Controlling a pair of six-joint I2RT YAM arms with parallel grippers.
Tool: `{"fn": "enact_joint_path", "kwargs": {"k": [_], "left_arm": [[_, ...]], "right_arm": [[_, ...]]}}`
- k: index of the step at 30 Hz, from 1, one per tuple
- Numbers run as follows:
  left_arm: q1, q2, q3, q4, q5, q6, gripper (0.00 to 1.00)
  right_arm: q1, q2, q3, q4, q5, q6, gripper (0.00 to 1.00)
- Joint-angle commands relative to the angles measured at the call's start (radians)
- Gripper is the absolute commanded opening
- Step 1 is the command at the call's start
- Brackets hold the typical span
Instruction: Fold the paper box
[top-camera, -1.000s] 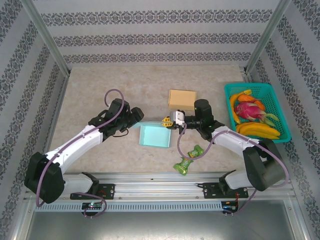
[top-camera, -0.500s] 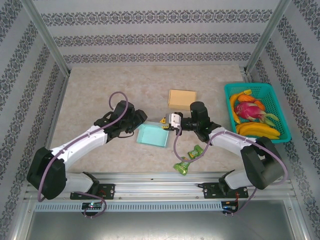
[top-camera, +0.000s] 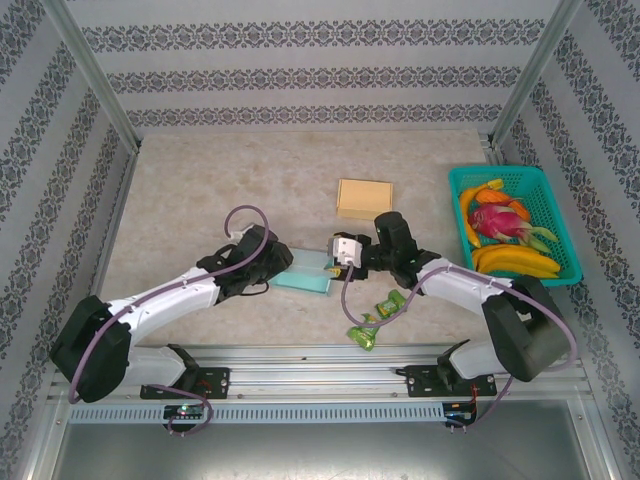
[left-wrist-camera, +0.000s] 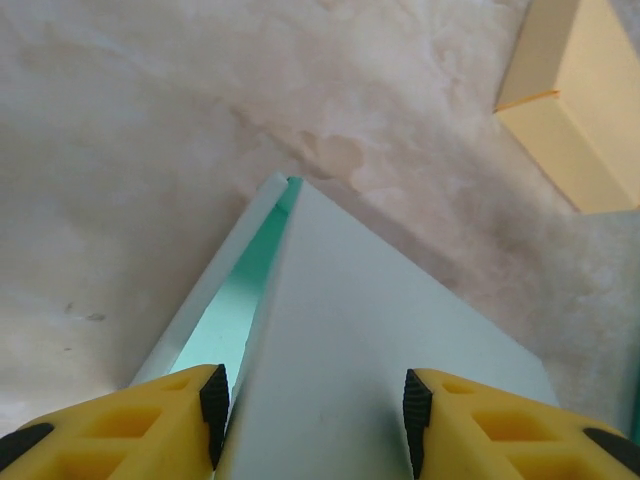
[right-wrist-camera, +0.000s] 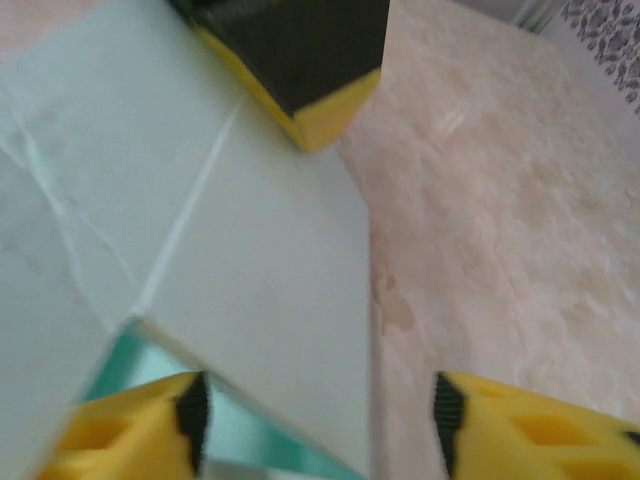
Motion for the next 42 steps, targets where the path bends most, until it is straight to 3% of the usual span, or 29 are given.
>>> {"fn": "enact_joint_path", "kwargs": {"k": [1, 10, 14, 17, 22, 26, 29, 33, 42], "left_arm": [[-0.019, 0.004, -0.024, 0.044, -0.075, 0.015, 0.51], [-0.033, -0.005, -0.047, 0.022, -0.185, 0.022, 0.51], [-0.034, -0.023, -0.073, 0.033, -0.197, 0.018, 0.51], [-0.039, -0.037, -0.089, 0.036, -0.212, 0.018, 0.51], [-0.046, -0.055, -0.111, 0.043, -0.225, 0.015, 0.51], [-0.054, -0.076, -0.128, 0.034, -0.244, 0.011, 0.51], [-0.055, -0.098, -0.142, 0.018, -0.270, 0.010, 0.51], [-0.056, -0.134, -0.163, -0.002, -0.296, 0.010, 0.51], [-0.057, -0.135, -0.208, 0.008, -0.305, 0.027, 0.51]], "right_arm": [[0.018, -0.054, 0.009, -0.114, 0.111, -0.032, 0.66], [0.008, -0.140, 0.073, -0.409, 0.246, -0.065, 0.68], [0.012, -0.200, 0.081, -0.453, 0.310, -0.001, 0.68], [0.011, -0.258, 0.089, -0.410, 0.339, 0.206, 0.67], [0.027, -0.280, 0.150, -0.372, 0.380, 0.739, 0.63], [0.154, -0.266, 0.176, -0.418, 0.673, 1.169, 0.67], [0.237, -0.223, 0.164, -0.432, 0.783, 1.393, 0.67], [0.358, -0.135, 0.142, -0.357, 0.906, 1.499, 0.67], [0.489, 0.051, 0.165, -0.308, 1.012, 1.528, 0.69]]}}
